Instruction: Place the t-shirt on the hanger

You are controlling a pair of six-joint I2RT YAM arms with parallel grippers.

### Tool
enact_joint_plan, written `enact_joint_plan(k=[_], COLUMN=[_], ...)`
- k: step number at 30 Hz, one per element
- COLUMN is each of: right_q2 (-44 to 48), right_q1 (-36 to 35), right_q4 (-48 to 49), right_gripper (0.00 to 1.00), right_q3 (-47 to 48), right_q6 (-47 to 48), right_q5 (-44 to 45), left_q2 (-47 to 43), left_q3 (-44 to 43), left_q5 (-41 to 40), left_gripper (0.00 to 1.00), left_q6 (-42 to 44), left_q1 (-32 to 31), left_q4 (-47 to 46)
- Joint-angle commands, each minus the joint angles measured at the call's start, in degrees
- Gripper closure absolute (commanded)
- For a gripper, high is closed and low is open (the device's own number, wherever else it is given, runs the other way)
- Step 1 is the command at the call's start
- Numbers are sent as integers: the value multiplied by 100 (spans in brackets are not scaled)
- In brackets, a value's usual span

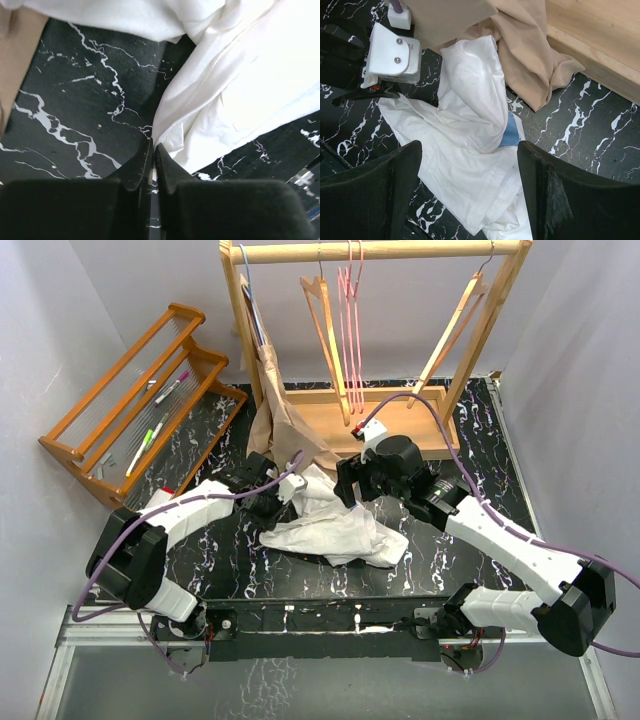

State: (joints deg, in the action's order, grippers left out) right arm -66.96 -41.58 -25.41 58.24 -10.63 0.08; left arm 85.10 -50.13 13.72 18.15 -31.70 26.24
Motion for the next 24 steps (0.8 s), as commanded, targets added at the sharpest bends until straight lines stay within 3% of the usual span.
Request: enact_joint_plan(k=[1,11,24], right_q2=[302,333,96], right_q1=[20,19,26], right_q4=[190,116,932], right_gripper=[20,20,21], right_q3=[-49,178,336], right_q6=[-34,33,321], right_q5=[58,-28,-227], left_q2=[-92,-1144,-1013], left_q3=[-351,-2054,-4191], left_q5=[159,864,969], left_gripper=[100,100,100], left_q6=[44,55,185], left_q1=[-29,-43,-43], left_q4=[176,1700,2823])
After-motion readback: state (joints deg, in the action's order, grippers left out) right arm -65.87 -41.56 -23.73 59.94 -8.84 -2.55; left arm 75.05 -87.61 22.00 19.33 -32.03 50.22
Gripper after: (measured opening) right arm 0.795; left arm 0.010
